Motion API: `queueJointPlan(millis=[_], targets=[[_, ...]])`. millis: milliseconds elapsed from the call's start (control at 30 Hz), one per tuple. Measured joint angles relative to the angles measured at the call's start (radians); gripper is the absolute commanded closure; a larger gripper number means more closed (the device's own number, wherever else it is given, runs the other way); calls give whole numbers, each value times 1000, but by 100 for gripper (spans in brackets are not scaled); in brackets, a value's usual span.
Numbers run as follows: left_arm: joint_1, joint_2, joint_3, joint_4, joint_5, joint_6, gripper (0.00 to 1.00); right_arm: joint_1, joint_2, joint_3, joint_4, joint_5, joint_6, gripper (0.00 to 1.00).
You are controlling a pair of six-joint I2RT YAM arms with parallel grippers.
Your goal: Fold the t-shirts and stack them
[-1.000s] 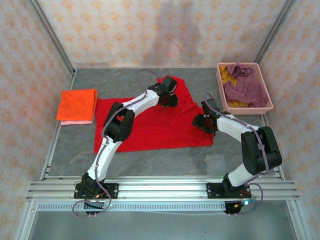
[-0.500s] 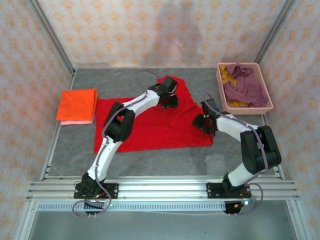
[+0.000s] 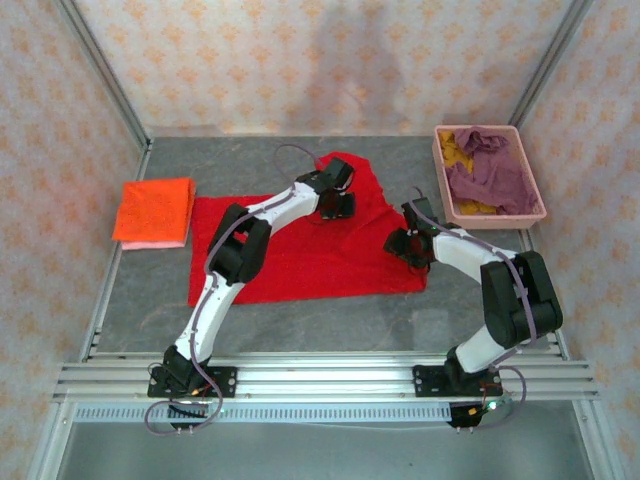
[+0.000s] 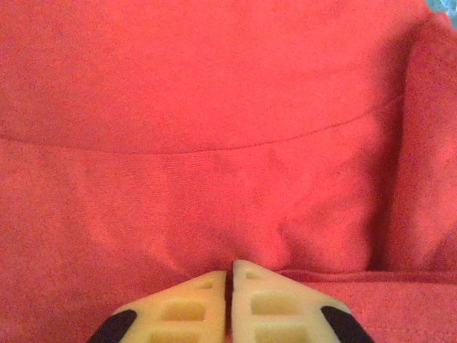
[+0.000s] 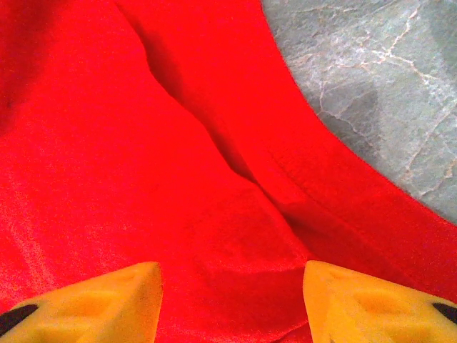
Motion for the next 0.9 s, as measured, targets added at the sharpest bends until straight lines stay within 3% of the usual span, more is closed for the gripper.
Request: queueJointPlan(millis=[267, 467, 800, 900], targets=[[-1, -3, -3, 0, -4, 0, 100, 0, 15, 0, 7, -1, 4, 45], [-6, -42, -31, -4, -31, 0, 90, 0, 24, -4, 10, -1, 8, 46], [-6, -66, -31, -3, -30, 0, 100, 0, 30, -4, 14, -1, 8, 46], [-6, -66, -31, -3, -30, 0, 92, 0, 31, -4, 14, -1, 8, 46]])
